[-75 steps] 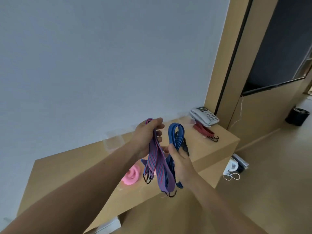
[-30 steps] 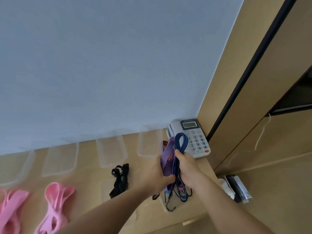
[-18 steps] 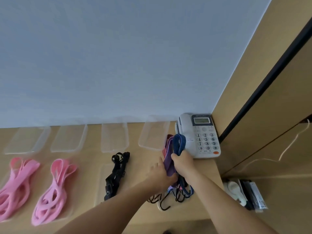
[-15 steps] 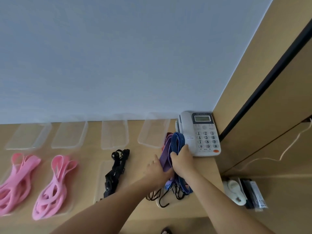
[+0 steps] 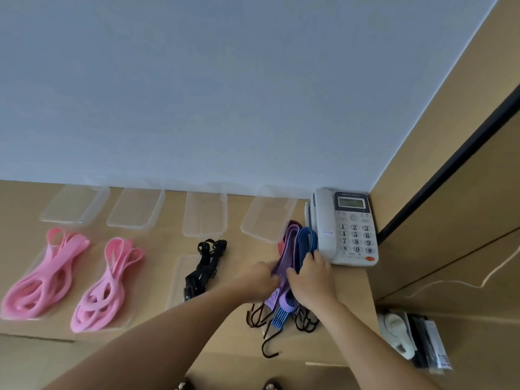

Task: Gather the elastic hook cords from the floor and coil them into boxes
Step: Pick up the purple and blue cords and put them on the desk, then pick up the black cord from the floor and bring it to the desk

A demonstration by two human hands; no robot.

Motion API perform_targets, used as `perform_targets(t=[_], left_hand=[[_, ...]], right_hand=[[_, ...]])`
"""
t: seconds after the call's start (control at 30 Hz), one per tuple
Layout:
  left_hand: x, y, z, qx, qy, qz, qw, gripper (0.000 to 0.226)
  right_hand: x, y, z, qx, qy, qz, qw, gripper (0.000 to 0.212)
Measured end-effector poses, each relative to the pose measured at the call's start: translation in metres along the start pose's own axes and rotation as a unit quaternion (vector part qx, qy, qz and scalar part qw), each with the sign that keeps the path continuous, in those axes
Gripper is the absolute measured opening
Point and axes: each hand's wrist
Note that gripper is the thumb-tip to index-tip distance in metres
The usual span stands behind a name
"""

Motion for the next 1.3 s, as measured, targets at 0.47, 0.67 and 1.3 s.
perform_targets(t=[0.47, 0.67, 1.3], left_hand=[[-0.184, 0.14, -0.12, -0.021, 0.066, 0.258, 0.964, 0.048], [-0.351, 0.155, -0.247, -0.051, 0.173, 0.347, 0.92, 0.047], [-0.701, 0.118, -0.458, -0.192, 0.39, 0.597, 0.675, 0.047]], right_hand=[[-0.08, -0.021, -0.184, -0.079, 0.225, -0.002, 0.971, 0.058], [-0.198, -0.107, -0.33, -0.11, 0.389, -0.078, 0.911, 0.044], [-0.474, -0.306, -0.59, -0.134, 0.67, -0.253, 0.685, 0.064]])
Point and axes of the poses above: each hand's wrist, its own x-axis towards the middle knuckle, its own y-axis out of the back of the hand, z = x × y, and after that the axes turned 8 degrees about -y, right-handed
